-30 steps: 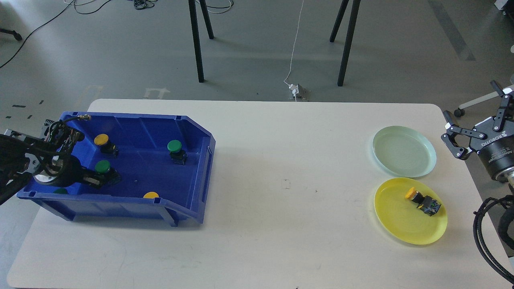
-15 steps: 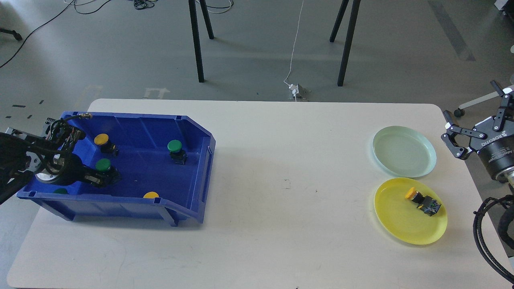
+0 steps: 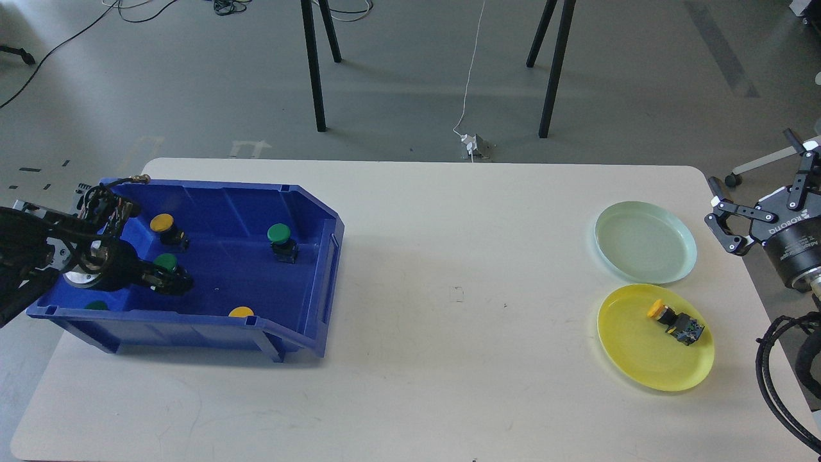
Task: Pass button and place on color plate
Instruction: 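Lower the left gripper into the bin and grasp a green button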
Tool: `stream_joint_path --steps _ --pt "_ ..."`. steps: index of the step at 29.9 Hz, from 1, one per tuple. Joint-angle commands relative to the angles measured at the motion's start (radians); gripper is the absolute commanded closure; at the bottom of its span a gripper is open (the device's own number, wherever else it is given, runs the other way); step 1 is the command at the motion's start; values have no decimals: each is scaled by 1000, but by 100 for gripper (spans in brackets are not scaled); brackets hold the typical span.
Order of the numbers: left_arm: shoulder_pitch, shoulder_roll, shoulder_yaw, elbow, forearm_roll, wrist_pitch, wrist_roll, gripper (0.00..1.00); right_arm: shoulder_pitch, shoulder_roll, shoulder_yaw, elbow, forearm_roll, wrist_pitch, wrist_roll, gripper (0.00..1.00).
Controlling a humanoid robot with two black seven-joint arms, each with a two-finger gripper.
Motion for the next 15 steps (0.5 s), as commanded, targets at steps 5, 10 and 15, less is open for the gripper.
stream_joint_path --steps 5,10,15 --pt "0 -15 -1 27 -3 0 0 22 0 0 0 0 0 0 0 1" --pt "-2 -16 -3 35 -34 0 0 22 1 0 0 0 0 0 0 1" --pt "-5 -21 -1 36 -46 0 0 24 0 0 0 0 0 0 0 1"
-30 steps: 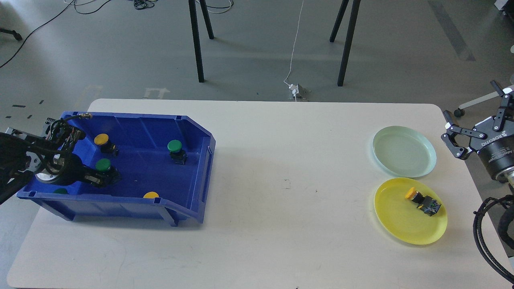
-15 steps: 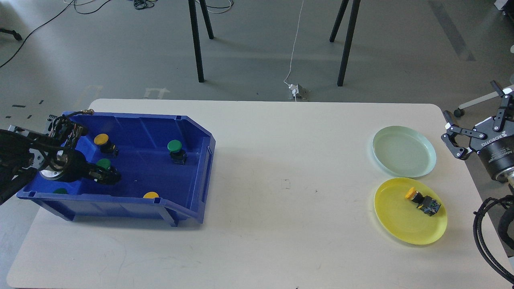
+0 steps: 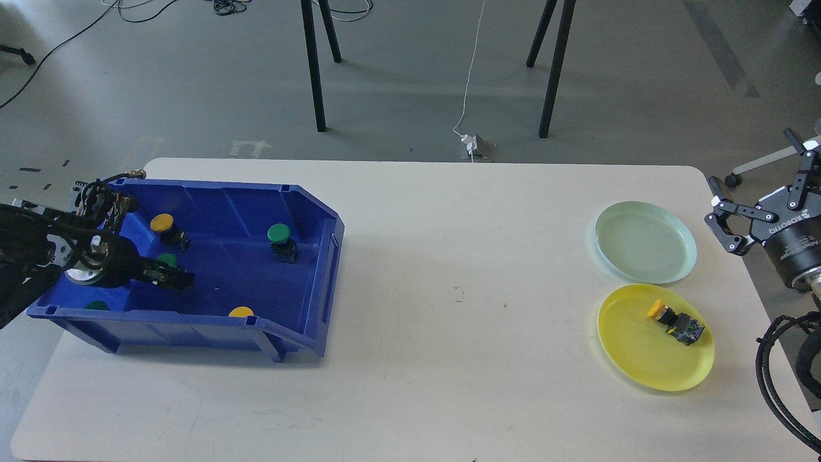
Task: Pass button and place on color plate
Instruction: 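Lower the left gripper into the bin and grasp a green button, then lift the green button out of the bin with the left gripper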
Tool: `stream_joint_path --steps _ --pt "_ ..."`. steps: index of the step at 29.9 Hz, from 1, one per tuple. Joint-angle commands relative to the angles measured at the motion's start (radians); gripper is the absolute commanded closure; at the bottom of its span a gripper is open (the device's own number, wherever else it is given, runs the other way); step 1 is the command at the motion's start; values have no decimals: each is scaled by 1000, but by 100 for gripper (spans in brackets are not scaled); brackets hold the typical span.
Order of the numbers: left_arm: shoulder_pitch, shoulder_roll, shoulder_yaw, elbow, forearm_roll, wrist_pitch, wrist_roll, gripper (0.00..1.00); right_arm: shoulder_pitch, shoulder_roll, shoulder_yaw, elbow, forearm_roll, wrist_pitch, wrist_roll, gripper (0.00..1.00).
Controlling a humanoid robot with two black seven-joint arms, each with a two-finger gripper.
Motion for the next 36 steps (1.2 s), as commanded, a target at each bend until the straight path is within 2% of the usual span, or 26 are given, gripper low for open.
stream_joint_path --steps 1,6,9,12,14,16,21,24,28,36 --pt "-2 -3 2 0 -5 0 0 25 0 0 0 0 0 0 0 1" --pt "-3 -3 5 0 -18 0 0 28 -1 0 0 0 0 0 0 1" --pt "-3 -2 9 2 -18 0 0 42 -1 0 0 0 0 0 0 1" --pt "-3 -2 12 2 -18 0 0 76 -1 0 0 0 0 0 0 1" --pt "-3 -2 12 2 -17 0 0 85 -1 0 0 0 0 0 0 1" --pt "-3 -2 12 2 -17 0 0 89 -1 0 2 0 0 0 0 1" --pt "-6 0 9 -1 -17 0 0 95 -1 0 2 0 0 0 2 1" --pt "-15 11 2 -47 -21 0 0 95 -1 0 3 0 0 0 0 1" --pt "-80 133 -14 -208 -72 0 0 95 -1 0 3 -1 0 0 0 1" --pt "-152 417 -122 -648 -328 0 0 95 0 0 0 -4 0 22 2 1"
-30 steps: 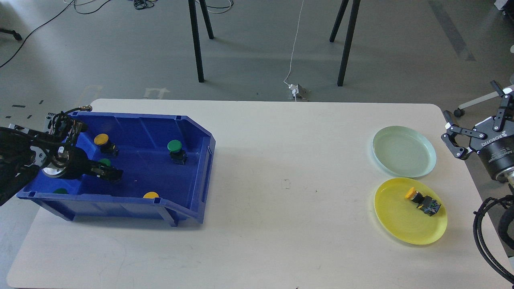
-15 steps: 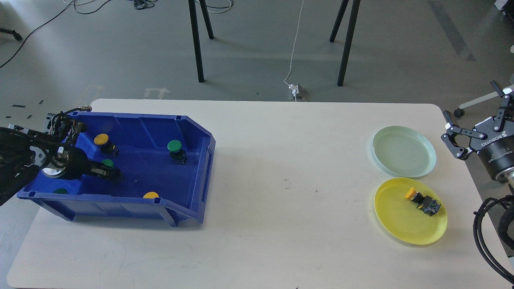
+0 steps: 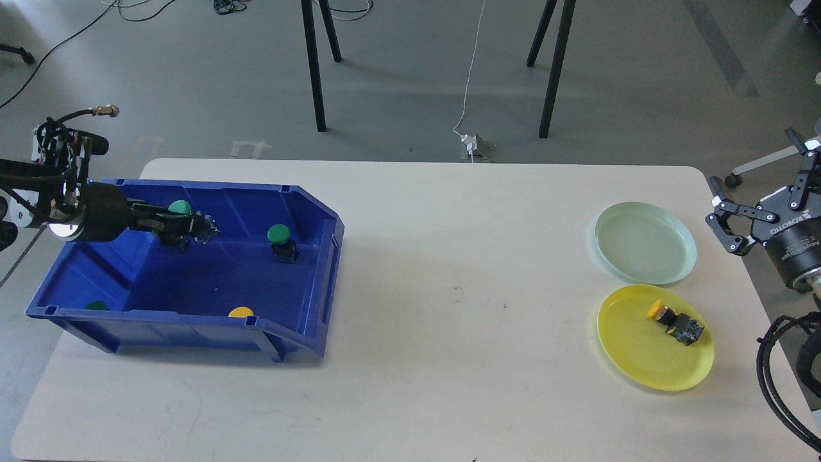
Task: Pass button and place on color plate
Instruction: 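Lift the green button out of the bin with the left gripper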
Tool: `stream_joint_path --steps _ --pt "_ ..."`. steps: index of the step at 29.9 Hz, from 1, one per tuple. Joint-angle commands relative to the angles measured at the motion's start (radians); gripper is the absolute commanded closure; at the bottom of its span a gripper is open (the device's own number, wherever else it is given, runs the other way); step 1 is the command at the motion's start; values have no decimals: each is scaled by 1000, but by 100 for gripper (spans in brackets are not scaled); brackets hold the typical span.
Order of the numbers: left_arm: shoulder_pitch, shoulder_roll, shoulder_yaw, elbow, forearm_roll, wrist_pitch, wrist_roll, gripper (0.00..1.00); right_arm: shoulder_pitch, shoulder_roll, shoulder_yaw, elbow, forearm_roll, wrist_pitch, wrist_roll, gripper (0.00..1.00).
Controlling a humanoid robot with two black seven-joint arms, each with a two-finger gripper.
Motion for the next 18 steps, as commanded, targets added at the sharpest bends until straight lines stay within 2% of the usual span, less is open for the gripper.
stream_joint_path --steps 1,6,12,14,18 --pt "-19 90 -77 -176 -121 0 0 95 2 0 -3 -1 -2 8 0 1" --pt "-16 44 -183 -247 -418 0 0 95 8 -15 -34 11 -15 13 0 1" --pt "-16 -199 -221 -240 -710 0 0 95 72 -23 -150 17 -83 48 2 1" --pt "-6 -291 -220 -212 -745 0 0 95 112 -18 -216 25 -106 48 3 1" --pt "36 -451 -212 -50 -744 0 0 95 248 6 -385 26 -107 48 11 1"
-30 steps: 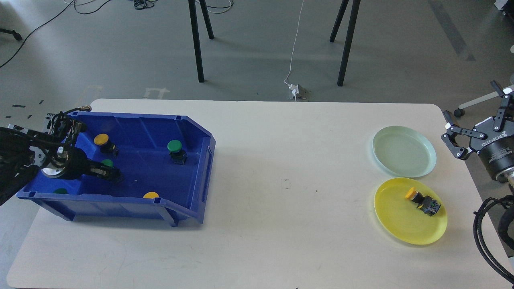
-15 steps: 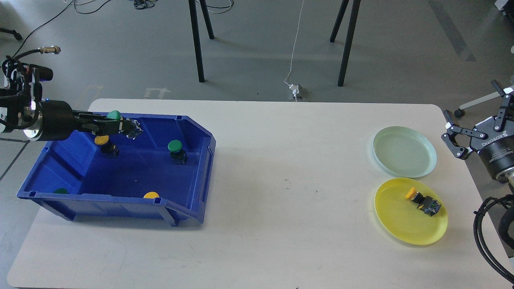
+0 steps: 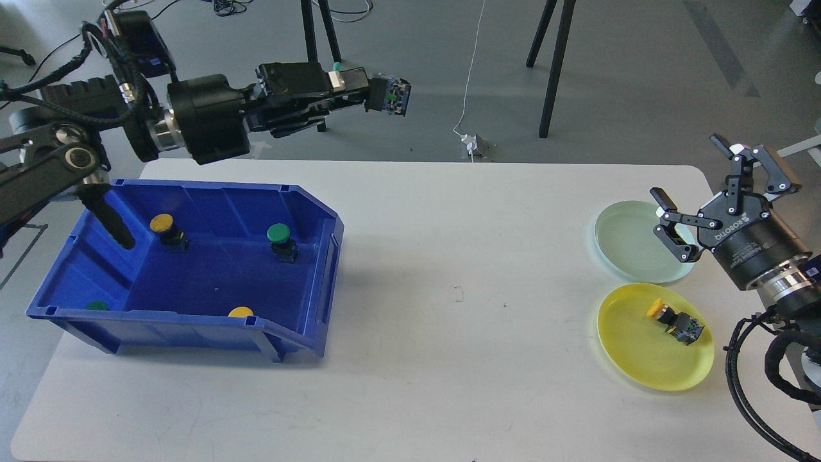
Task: Pass button and place on color plate
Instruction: 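Lift the green button out of the bin with the left gripper, then bring the right gripper to the left gripper and grasp the green button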
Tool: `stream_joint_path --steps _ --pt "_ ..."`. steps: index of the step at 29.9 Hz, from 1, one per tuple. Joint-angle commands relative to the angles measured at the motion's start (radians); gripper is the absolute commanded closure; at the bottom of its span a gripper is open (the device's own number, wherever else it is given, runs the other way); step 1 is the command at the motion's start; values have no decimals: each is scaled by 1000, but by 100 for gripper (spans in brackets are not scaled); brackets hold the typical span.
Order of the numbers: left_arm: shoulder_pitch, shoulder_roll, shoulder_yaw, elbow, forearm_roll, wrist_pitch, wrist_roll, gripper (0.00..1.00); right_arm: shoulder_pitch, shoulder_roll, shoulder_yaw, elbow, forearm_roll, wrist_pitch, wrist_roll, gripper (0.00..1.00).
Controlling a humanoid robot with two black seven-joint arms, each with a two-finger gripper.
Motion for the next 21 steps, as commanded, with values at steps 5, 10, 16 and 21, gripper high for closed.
stream_joint_path --steps 5,10,16,21 --pt "42 -128 -4 120 -15 0 0 95 261 100 -268 -22 4 -2 18 1" --pt "42 -131 -3 120 -15 0 0 95 382 241 -328 -125 15 3 21 1" --pt "41 -134 -3 123 -17 0 0 95 503 381 -430 -238 16 4 21 1" --pt "41 -132 -3 124 -17 0 0 95 546 444 -449 -274 18 18 22 1"
